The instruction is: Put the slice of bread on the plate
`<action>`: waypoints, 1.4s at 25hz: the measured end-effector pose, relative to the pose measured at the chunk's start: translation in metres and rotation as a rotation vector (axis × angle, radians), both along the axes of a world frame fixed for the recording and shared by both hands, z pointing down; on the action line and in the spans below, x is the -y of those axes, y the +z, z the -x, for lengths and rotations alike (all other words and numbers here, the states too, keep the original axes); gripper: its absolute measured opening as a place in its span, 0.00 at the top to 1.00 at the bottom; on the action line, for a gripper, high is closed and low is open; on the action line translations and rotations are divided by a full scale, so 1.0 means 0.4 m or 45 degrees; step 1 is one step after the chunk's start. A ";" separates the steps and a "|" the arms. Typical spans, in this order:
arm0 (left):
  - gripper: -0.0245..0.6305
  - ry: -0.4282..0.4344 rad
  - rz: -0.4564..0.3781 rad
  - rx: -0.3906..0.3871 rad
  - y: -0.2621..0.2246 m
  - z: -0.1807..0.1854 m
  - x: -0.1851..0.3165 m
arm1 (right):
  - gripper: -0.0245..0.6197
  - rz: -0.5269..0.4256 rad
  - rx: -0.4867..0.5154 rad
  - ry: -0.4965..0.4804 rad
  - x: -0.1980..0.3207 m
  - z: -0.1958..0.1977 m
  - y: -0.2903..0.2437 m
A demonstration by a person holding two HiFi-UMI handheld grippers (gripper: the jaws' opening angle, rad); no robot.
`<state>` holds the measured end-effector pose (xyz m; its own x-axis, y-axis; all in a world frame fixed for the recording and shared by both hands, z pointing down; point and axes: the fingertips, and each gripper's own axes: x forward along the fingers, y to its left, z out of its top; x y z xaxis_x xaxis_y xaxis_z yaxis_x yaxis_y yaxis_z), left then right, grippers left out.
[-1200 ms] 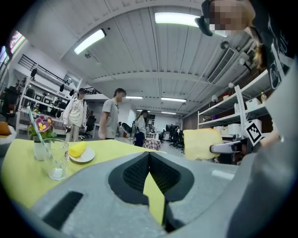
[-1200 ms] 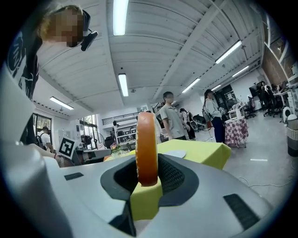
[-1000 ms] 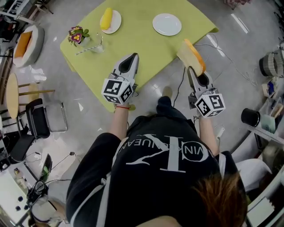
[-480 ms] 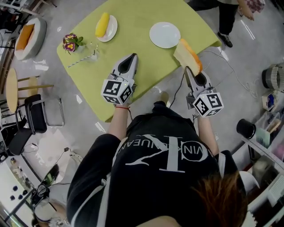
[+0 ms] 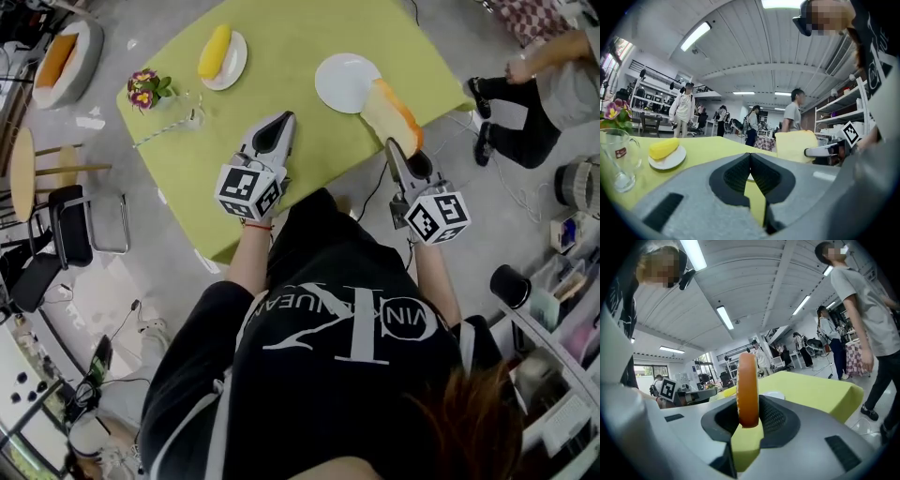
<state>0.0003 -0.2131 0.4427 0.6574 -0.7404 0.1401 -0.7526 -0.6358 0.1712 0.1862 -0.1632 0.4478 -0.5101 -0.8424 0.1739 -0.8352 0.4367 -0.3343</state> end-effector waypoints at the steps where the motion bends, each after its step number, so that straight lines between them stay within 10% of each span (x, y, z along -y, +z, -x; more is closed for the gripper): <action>1: 0.95 -0.005 0.007 0.003 0.002 0.002 0.006 | 0.81 0.009 0.006 -0.007 0.009 0.003 0.003; 22: 0.95 -0.013 0.107 0.005 0.046 0.017 0.166 | 0.80 0.401 0.474 -0.162 0.229 0.144 0.046; 35: 0.95 -0.014 0.116 -0.025 0.052 0.039 0.215 | 0.82 0.778 0.803 0.033 0.323 0.160 0.132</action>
<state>-0.0152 -0.2990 0.4634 0.6523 -0.7326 0.1944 -0.7556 -0.6083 0.2432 0.1221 -0.2924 0.5007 -0.6454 -0.7065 0.2903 -0.4233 0.0144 -0.9059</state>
